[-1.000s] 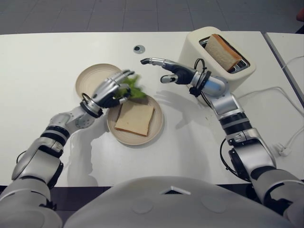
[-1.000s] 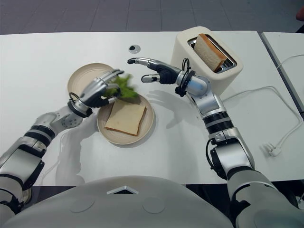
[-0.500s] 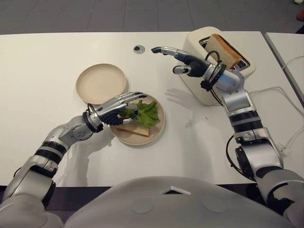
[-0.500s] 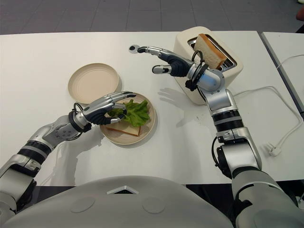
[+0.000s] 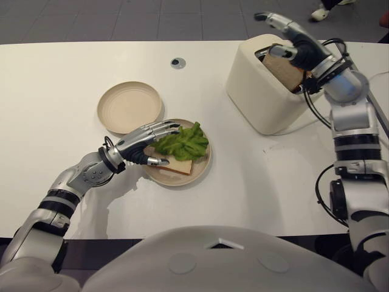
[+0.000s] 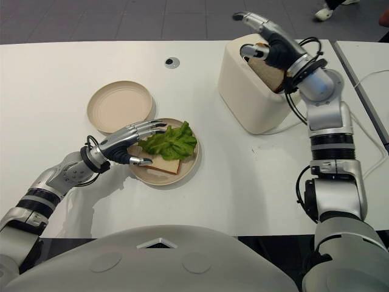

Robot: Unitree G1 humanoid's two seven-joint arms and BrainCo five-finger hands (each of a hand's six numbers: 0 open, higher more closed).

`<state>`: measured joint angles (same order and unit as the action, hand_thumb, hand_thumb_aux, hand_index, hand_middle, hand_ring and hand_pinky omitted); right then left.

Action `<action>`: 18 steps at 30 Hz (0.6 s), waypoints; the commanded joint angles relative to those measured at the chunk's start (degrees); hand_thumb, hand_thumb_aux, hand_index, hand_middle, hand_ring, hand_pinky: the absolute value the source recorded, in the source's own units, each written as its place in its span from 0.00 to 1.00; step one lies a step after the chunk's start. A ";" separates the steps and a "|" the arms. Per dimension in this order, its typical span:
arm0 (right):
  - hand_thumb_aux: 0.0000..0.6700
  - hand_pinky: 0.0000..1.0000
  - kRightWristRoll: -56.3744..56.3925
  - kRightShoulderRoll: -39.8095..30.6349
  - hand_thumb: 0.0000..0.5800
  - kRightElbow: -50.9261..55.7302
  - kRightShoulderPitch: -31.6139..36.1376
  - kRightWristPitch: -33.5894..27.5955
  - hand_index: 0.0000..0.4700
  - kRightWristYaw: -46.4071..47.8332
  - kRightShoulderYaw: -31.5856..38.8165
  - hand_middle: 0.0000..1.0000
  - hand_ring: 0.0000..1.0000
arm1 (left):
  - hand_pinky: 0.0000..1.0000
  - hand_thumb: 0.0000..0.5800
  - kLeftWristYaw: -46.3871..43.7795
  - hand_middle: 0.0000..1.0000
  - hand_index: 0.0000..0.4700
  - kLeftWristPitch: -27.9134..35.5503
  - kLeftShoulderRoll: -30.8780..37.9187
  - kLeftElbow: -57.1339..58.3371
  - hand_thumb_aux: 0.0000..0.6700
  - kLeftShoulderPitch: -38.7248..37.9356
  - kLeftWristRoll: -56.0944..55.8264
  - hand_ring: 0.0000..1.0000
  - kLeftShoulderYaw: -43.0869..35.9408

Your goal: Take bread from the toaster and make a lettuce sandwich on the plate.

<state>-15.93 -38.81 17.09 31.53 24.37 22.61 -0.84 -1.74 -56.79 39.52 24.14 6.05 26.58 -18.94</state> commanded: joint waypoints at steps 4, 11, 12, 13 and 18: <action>0.00 0.00 -8.63 -9.93 0.00 0.58 -2.46 -3.36 0.00 -1.58 -0.54 0.00 0.00 | 0.00 0.00 -2.57 0.00 0.00 -0.02 -0.18 0.23 0.00 -0.74 -0.94 0.00 1.70; 0.00 0.00 -19.04 -13.43 0.00 5.48 -5.05 -2.78 0.00 -1.54 7.70 0.00 0.00 | 0.00 0.00 -3.21 0.00 0.00 -0.39 -1.04 0.76 0.00 -0.37 -0.71 0.00 2.30; 0.00 0.00 -19.45 -13.20 0.00 5.83 -4.86 -2.67 0.00 -1.66 8.33 0.00 0.00 | 0.00 0.00 -3.15 0.00 0.00 -0.40 -1.11 1.02 0.00 -0.29 -0.49 0.00 2.37; 0.00 0.03 -19.29 -12.81 0.00 5.51 -4.65 -2.45 0.00 -1.44 8.80 0.03 0.03 | 0.00 0.00 -3.08 0.00 0.00 -0.41 -1.20 1.20 0.00 -0.23 -0.30 0.00 2.48; 1.00 0.82 -15.95 -11.32 1.00 5.04 -2.62 -1.11 1.00 -1.73 8.72 0.82 0.82 | 0.00 0.00 -2.94 0.00 0.00 -0.56 -1.57 1.46 0.00 -0.13 0.20 0.00 3.04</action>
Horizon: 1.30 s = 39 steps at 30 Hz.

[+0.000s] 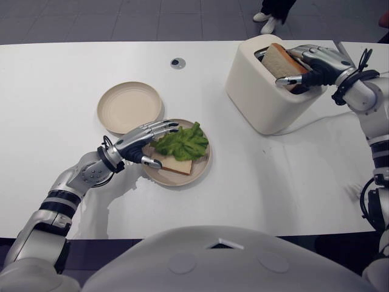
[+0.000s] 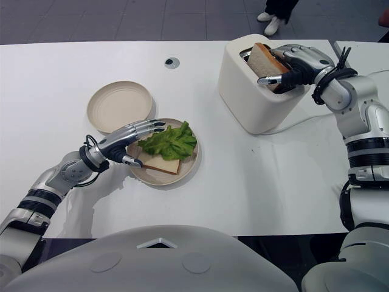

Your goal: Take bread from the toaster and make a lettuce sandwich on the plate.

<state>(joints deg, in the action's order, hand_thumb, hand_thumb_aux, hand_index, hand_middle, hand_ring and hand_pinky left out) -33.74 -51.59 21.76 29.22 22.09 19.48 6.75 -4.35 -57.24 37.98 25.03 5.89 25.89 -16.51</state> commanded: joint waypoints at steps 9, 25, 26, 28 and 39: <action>1.00 1.00 5.52 5.45 1.00 -1.29 5.81 2.78 1.00 -7.98 -2.93 1.00 1.00 | 0.00 0.00 2.28 0.00 0.00 -0.45 -0.70 1.45 0.00 0.62 2.34 0.00 2.95; 1.00 1.00 49.79 20.85 1.00 -21.63 -5.40 -9.87 1.00 15.29 -0.68 1.00 1.00 | 0.00 0.00 0.94 0.00 0.00 -13.26 -3.17 0.38 0.00 3.81 -31.89 0.00 9.65; 1.00 1.00 50.90 22.56 1.00 -21.82 -6.36 -11.97 1.00 16.19 0.61 1.00 1.00 | 0.00 0.00 -0.21 0.00 0.00 -13.37 -3.24 -0.09 0.00 3.76 -33.53 0.00 9.38; 1.00 1.00 51.00 26.39 1.00 -20.70 -8.43 -15.43 1.00 17.11 3.70 1.00 1.00 | 0.00 0.00 -2.76 0.00 0.00 -13.41 -3.42 -1.55 0.00 3.30 -36.33 0.00 8.79; 1.00 1.00 31.78 36.39 1.00 -2.12 -8.55 -15.73 1.00 13.72 17.02 1.00 1.00 | 0.00 0.00 -20.15 0.00 0.00 -10.43 -0.61 -12.03 0.00 -2.27 -38.96 0.00 -0.17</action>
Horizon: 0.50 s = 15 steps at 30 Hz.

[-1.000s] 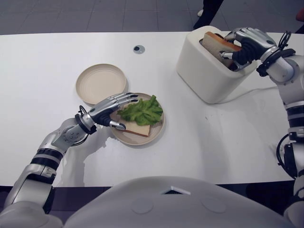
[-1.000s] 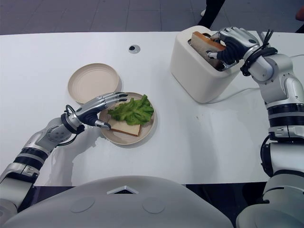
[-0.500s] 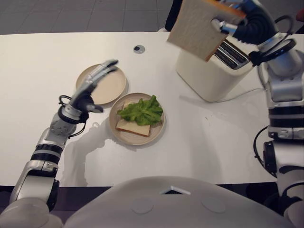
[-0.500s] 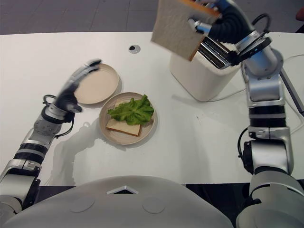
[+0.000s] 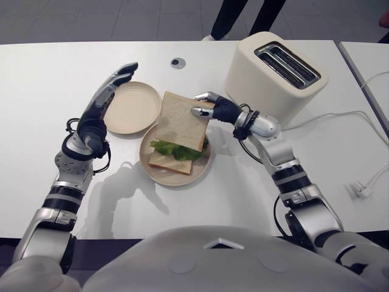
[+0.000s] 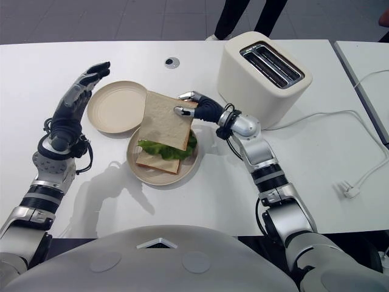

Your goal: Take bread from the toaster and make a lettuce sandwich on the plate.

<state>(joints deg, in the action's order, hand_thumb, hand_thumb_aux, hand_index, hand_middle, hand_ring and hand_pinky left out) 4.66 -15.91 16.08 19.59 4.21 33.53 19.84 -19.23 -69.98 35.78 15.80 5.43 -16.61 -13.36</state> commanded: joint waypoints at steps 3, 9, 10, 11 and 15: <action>1.00 1.00 -12.02 0.28 1.00 4.89 1.97 4.73 1.00 -1.43 5.68 1.00 1.00 | 0.00 0.00 -10.06 0.00 0.00 4.98 2.63 -4.98 0.00 -2.71 7.80 0.00 -5.75; 1.00 1.00 -18.04 -0.50 1.00 5.28 2.20 8.61 1.00 -2.54 6.73 1.00 1.00 | 0.00 0.00 -16.28 0.00 0.00 9.23 3.50 0.60 0.00 -3.89 17.85 0.00 -8.62; 1.00 1.00 -19.01 -0.67 1.00 5.14 2.27 9.22 1.00 -3.08 6.79 1.00 1.00 | 0.00 0.00 -16.19 0.00 0.00 10.19 3.14 2.71 0.00 -3.55 21.23 0.00 -8.76; 1.00 1.00 -19.98 -0.85 1.00 5.08 2.40 9.84 1.00 -3.70 6.87 1.00 1.00 | 0.00 0.00 -16.01 0.00 0.00 10.96 2.72 5.01 0.00 -3.03 24.30 0.00 -9.06; 1.00 1.00 -24.20 -1.53 1.00 4.72 2.97 12.77 1.00 -6.19 7.71 1.00 1.00 | 0.00 0.00 -13.92 0.00 0.00 13.90 1.04 11.31 0.00 -0.37 34.62 0.00 -10.69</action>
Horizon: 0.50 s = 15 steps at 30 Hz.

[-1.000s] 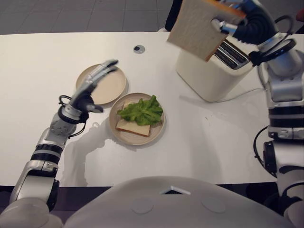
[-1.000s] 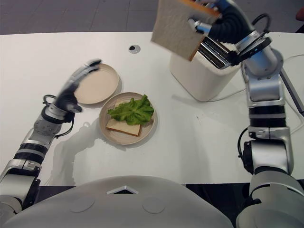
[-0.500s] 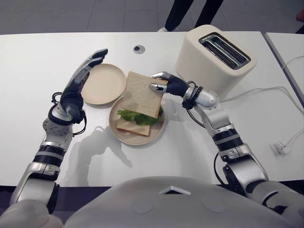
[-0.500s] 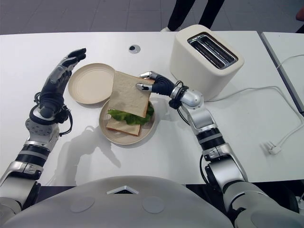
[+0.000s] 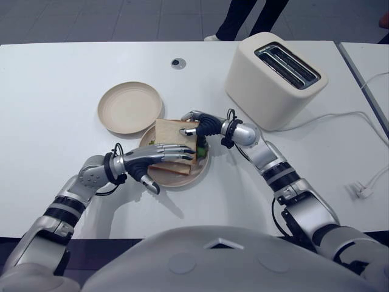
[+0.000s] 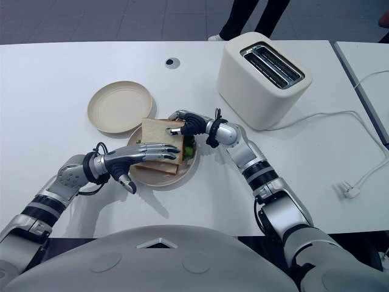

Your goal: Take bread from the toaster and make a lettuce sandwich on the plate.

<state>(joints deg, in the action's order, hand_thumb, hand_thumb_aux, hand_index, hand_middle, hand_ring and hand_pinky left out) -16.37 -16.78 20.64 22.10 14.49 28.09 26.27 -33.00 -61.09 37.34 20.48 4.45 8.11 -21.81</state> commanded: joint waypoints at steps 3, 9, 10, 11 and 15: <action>0.00 0.91 -7.37 -1.71 0.00 -0.84 0.98 5.67 0.00 -4.16 1.91 0.91 0.91 | 0.00 0.00 0.63 0.00 0.00 4.84 -2.05 9.20 0.00 1.40 12.48 0.00 -4.31; 0.00 0.00 -16.53 -2.55 0.00 -0.79 6.61 9.90 0.00 -22.85 -3.80 0.00 0.00 | 0.00 0.00 -0.18 0.00 0.00 2.02 -2.82 9.79 0.00 1.12 9.92 0.00 -6.94; 0.00 0.00 -17.43 -3.01 0.00 -0.02 7.67 10.53 0.00 -25.89 -5.05 0.00 0.00 | 0.00 0.00 -0.12 0.00 0.00 1.71 -2.73 9.58 0.00 1.04 9.39 0.00 -6.89; 0.00 0.00 -17.52 -3.47 0.00 0.54 8.47 11.54 0.00 -27.97 -6.26 0.00 0.00 | 0.00 0.00 -0.05 0.00 0.00 1.25 -2.58 9.06 0.00 0.95 8.55 0.00 -6.75; 0.00 0.00 -11.82 -5.75 0.00 1.99 9.66 15.40 0.00 -26.00 -9.57 0.00 0.00 | 0.00 0.99 3.08 0.00 0.89 -3.52 -3.30 4.30 0.89 1.69 -1.91 0.00 -3.53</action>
<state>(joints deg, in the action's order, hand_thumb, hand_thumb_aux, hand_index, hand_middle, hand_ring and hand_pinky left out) -31.75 -20.96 21.03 32.19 28.62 -0.87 17.94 -29.49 -63.52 34.11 25.95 7.68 8.57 -25.40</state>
